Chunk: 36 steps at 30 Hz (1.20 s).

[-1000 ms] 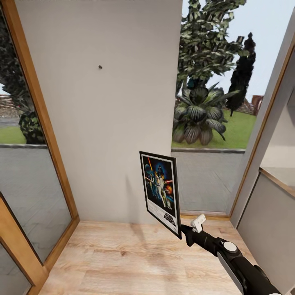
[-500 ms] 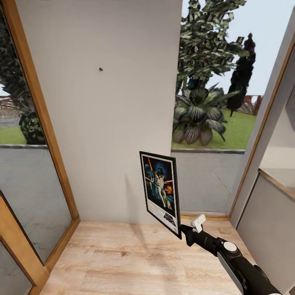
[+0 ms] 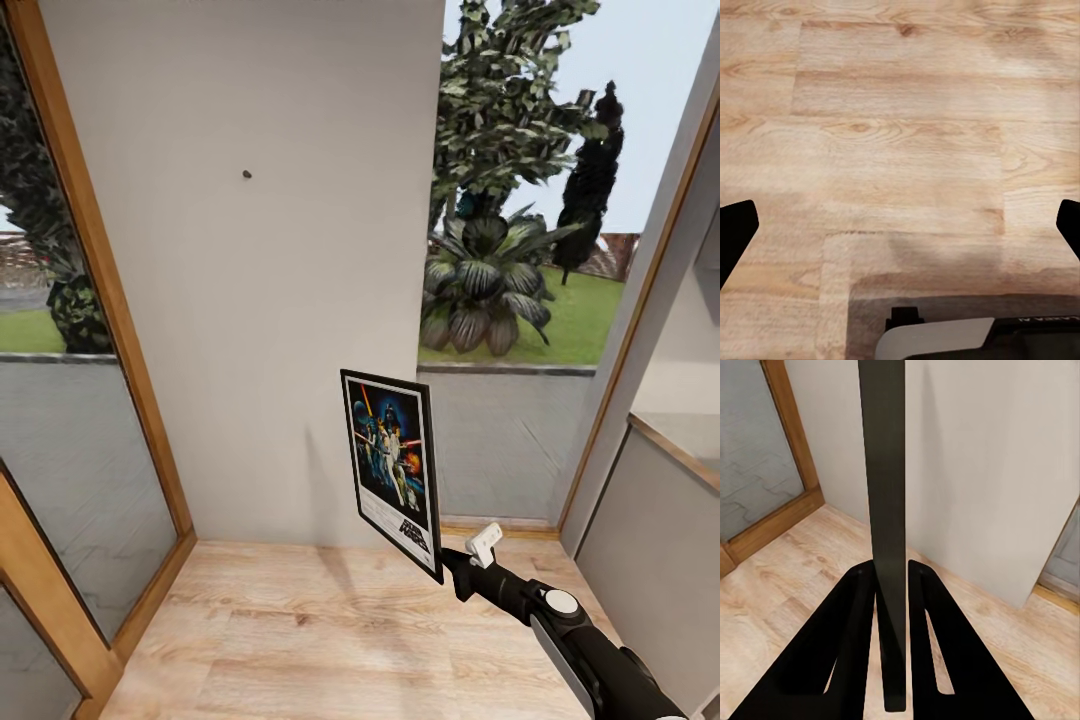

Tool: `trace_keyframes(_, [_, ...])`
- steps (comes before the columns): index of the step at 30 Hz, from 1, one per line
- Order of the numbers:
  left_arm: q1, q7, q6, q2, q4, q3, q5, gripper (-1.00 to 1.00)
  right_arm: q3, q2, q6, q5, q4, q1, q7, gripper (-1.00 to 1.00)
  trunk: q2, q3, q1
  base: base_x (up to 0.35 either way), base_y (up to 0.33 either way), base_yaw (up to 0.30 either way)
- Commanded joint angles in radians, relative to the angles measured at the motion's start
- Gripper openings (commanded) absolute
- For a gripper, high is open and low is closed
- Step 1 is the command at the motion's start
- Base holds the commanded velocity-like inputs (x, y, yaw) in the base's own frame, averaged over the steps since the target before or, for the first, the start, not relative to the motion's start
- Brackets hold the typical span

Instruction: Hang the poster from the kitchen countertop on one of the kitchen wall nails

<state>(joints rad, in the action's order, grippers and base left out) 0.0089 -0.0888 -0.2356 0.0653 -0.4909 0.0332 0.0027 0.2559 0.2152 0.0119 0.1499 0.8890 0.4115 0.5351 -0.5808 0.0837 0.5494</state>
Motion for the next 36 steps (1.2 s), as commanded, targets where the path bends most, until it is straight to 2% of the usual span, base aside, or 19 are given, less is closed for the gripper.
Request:
trace_keyframes(1, [0.0, -0.006, -0.001, 0.0, -0.001, 0.004, 0.0, 1.0, 0.003, 0.001, 0.0, 0.011, -0.001, 0.001, 0.003, -1.0, 0.006, -0.002, -0.004, 0.0, 0.0, 0.0])
trace_keyframes(21, [0.0, -0.005, 0.001, 0.001, -0.009, 0.003, 0.0, 1.0, 0.003, 0.0, 0.0, 0.011, -0.001, 0.001, 0.003, -1.0, 0.146, -0.064, -0.08, 0.0, 0.0, 0.0])
trace_keyframes(23, [0.0, -0.006, 0.004, 0.0, -0.027, 0.003, 0.0, 1.0, 0.003, 0.0, 0.0, 0.011, -0.001, 0.001, 0.003, -1.0, 0.16, -0.071, -0.088, 0.0, 0.0, 0.0])
trace_keyframes(26, [0.0, -0.007, 0.01, -0.004, -0.103, 0.002, 0.0, 1.0, 0.003, 0.0, -0.001, 0.011, -0.001, 0.001, 0.003, -1.0, 0.181, -0.08, -0.099, 0.0, 0.0, 0.0])
trace_keyframes(29, [0.0, -0.008, 0.012, -0.005, -0.169, 0.002, 0.0, 1.0, 0.003, 0.0, -0.001, 0.012, -0.001, 0.001, 0.003, -1.0, 0.181, -0.08, -0.099, 0.0, 0.0, 0.0])
trace_keyframes(36, [0.0, -0.006, 0.012, -0.013, -0.196, 0.002, 0.0, 1.0, 0.003, 0.0, -0.001, 0.011, -0.001, 0.001, 0.003, -1.0, 0.181, -0.08, -0.099, 0.0, 0.0, 0.0])
